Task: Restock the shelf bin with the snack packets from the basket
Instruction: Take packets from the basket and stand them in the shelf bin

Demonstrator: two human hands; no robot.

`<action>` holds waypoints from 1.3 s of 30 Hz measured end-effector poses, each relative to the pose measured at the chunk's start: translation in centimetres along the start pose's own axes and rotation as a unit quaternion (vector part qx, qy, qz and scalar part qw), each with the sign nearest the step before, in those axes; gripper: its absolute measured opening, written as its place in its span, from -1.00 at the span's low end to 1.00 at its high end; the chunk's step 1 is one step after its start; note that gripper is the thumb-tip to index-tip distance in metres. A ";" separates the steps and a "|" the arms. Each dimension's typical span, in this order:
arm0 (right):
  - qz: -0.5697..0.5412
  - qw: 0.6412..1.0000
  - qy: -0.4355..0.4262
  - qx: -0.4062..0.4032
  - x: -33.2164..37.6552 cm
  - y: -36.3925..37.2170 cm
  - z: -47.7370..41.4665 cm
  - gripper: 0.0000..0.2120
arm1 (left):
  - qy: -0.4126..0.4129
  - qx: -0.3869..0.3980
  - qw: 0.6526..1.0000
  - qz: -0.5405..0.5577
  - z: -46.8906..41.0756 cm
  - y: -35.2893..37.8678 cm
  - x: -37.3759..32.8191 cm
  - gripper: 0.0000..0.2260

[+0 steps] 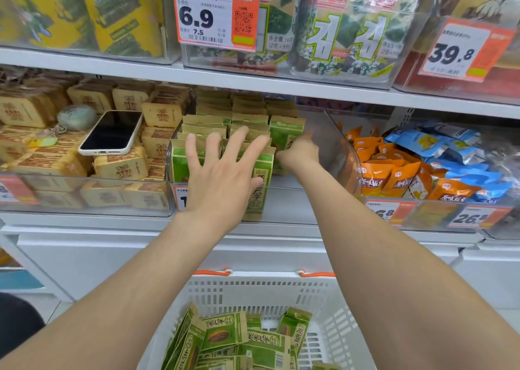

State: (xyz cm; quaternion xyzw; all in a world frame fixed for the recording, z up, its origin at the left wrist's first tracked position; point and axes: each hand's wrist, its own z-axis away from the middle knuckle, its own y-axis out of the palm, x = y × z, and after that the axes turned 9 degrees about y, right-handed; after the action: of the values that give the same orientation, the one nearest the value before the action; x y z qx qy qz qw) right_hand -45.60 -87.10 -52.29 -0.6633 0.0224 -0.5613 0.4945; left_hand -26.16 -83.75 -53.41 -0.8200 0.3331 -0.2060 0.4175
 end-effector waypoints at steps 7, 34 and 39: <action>-0.003 1.000 -0.002 -0.012 -0.6 -1.3 0.0 -0.68 | 0.000 -0.006 1.000 -0.006 0.3 -0.2 -0.1 -0.34; 0.148 0.963 -0.201 -0.101 -3.6 -3.3 6.8 -0.77 | 0.060 -0.164 0.984 0.037 1.2 0.0 -1.5 -0.61; 0.167 0.838 -0.446 -0.266 -8.2 -3.5 8.3 -0.85 | 0.150 -0.169 0.972 0.067 2.5 0.6 -2.5 -0.82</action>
State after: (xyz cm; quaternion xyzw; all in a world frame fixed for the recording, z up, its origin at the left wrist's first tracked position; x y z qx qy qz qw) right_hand -44.10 -75.32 -54.88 -0.9339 0.0588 -0.0860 0.3419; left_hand -26.53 -80.86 -55.49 -0.8141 0.4762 -0.2392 0.2306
